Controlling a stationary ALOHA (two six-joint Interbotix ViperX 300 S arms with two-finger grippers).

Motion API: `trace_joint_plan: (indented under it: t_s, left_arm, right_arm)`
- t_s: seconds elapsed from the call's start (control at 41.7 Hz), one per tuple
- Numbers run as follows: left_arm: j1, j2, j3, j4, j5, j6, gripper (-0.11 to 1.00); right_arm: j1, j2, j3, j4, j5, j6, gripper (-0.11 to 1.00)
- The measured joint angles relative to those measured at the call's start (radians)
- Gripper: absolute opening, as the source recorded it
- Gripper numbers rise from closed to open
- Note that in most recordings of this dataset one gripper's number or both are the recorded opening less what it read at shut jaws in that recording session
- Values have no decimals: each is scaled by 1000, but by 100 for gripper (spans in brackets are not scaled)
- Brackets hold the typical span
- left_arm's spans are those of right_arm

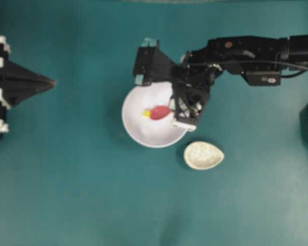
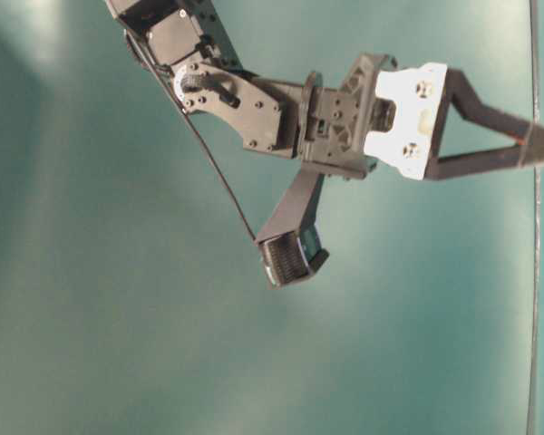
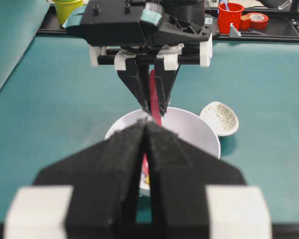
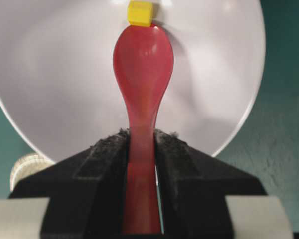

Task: Scoop the yellow hexagonal prism block from the bowl with a spoon using the right arm.
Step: 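Lower the spoon into the bowl and push it under the yellow block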

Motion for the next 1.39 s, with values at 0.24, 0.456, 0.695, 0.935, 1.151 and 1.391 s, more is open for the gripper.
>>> trace_joint_plan:
  t_s: [0.24,0.456,0.695,0.935,1.151,1.391]
  left_arm:
    - [0,-2,0,0,0,0,0]
    - [0,0,0,0,0,0,0]
    - [0,-2,0,0,0,0,0]
    - [0,-2,0,0,0,-2,0]
    - [0,-2,0,0,0,-2,0]
    - [0,-2,0,0,0,-2,0]
  right_arm:
    - [0,3,-11,0,-52,-17,23]
    - [0,3,-11,0,-94,-23,23]
    - [0,3,-14,0,-117,-25,23]
    - [0,3,-34,0,-118,-25,23]
    - [0,5,-43,0,-118,-25,23]
    - [0,3,-49,0,-124,-25,23]
